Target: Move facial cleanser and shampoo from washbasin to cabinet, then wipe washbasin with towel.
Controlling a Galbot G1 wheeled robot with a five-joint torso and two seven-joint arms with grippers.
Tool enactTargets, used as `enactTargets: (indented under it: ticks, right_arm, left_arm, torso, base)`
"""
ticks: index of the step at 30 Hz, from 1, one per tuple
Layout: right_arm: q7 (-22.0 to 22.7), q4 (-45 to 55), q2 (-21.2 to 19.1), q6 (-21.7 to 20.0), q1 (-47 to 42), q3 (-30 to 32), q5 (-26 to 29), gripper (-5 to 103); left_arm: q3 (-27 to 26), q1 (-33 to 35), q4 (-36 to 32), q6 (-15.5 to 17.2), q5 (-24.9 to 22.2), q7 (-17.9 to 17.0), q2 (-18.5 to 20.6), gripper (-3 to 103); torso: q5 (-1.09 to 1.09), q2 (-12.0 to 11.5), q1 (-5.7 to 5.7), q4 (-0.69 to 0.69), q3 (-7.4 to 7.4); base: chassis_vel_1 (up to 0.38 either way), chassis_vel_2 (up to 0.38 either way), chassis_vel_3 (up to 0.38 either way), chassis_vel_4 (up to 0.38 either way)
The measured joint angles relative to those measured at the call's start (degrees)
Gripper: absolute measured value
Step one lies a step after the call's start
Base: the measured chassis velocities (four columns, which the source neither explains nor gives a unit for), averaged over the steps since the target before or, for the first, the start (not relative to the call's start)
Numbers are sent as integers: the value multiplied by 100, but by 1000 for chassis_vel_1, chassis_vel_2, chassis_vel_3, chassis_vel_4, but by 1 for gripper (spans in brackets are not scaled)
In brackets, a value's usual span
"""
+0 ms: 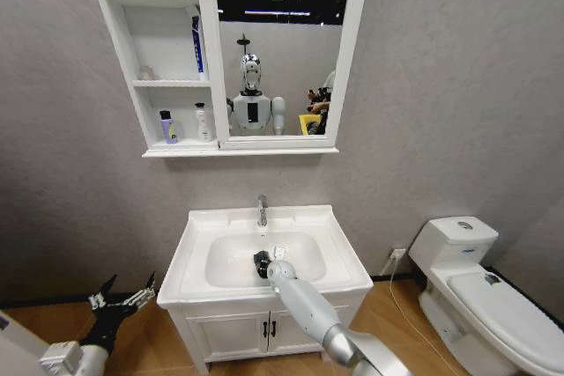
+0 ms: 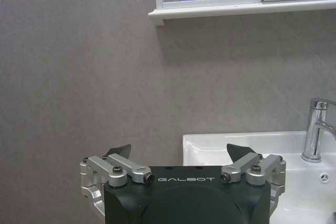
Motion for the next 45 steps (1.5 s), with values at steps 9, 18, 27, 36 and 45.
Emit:
enactTargets:
  ticks: [9, 18, 27, 36, 45]
  right_arm:
    - [-145, 21, 141, -223, 33, -64, 934, 2]
    - [-591, -112, 235, 73, 176, -357, 1262, 2]
    - [-922, 257, 235, 99, -3, -537, 1779, 2]
    - [134, 200, 229, -87, -75, -287, 824, 2]
    - [415, 172, -224, 118, -37, -229, -229, 2]
  left_arm:
    - [1, 0, 0, 0, 0, 0, 0, 100]
    - [0, 0, 0, 0, 0, 0, 0, 100]
    - [0, 0, 0, 0, 0, 0, 1, 100]
    - [0, 0, 0, 0, 0, 0, 1, 100]
    - [0, 0, 0, 0, 0, 0, 0, 100]
  torso:
    - [2, 0, 0, 3, 0]
    - [-1, 0, 0, -4, 0]
    - [0, 0, 0, -1, 0]
    - [0, 0, 0, -3, 0]
    - [1, 0, 0, -6, 0]
  base:
    - [0, 0, 0, 0]
    - [0, 0, 0, 0]
    - [0, 0, 0, 0]
    - [0, 0, 0, 0]
    - [0, 0, 0, 0]
